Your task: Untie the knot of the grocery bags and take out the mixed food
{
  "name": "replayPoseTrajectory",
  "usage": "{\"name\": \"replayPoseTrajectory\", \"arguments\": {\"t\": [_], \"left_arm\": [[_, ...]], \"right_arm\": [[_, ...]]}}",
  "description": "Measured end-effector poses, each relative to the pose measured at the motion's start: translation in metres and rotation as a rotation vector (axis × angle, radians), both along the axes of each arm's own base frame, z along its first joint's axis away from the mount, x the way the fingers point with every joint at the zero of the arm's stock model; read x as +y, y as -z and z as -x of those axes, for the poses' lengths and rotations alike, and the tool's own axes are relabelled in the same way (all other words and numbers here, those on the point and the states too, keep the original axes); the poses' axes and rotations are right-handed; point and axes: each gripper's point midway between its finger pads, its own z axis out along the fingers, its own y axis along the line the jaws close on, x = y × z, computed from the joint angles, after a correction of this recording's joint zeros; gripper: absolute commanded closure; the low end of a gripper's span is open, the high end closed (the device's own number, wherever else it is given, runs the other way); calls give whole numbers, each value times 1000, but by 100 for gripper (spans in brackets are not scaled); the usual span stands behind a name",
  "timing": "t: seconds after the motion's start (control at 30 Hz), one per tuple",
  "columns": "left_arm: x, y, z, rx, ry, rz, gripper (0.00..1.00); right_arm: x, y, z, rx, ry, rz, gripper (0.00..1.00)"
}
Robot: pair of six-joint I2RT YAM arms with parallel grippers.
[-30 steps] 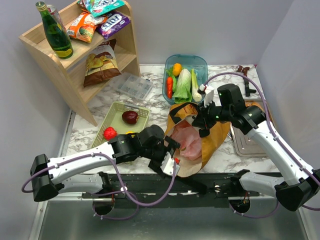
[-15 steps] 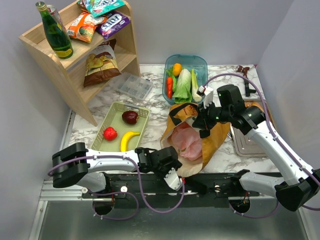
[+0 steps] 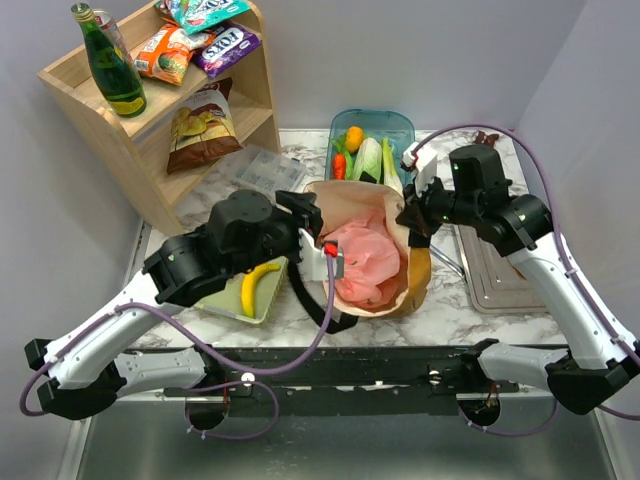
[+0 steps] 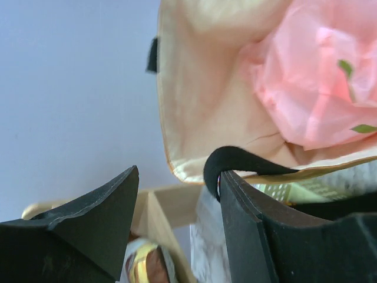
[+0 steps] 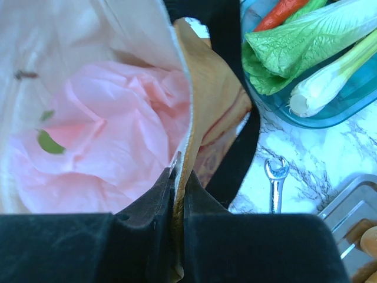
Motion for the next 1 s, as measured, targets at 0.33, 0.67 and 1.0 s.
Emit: {"name": "replayPoseTrajectory", "arguments": {"t": [0.33, 0.67, 1.0], "left_arm": [[31, -13, -48, 29, -175, -43, 43], [38, -76, -77, 121, -198, 197, 95], [6, 48, 9, 664, 49, 185, 12]], "right_arm": [[5, 25, -13, 41, -6, 46, 99], [29, -13, -52, -10, -13, 16, 85], [21, 64, 18, 265, -185, 70, 10]]}}
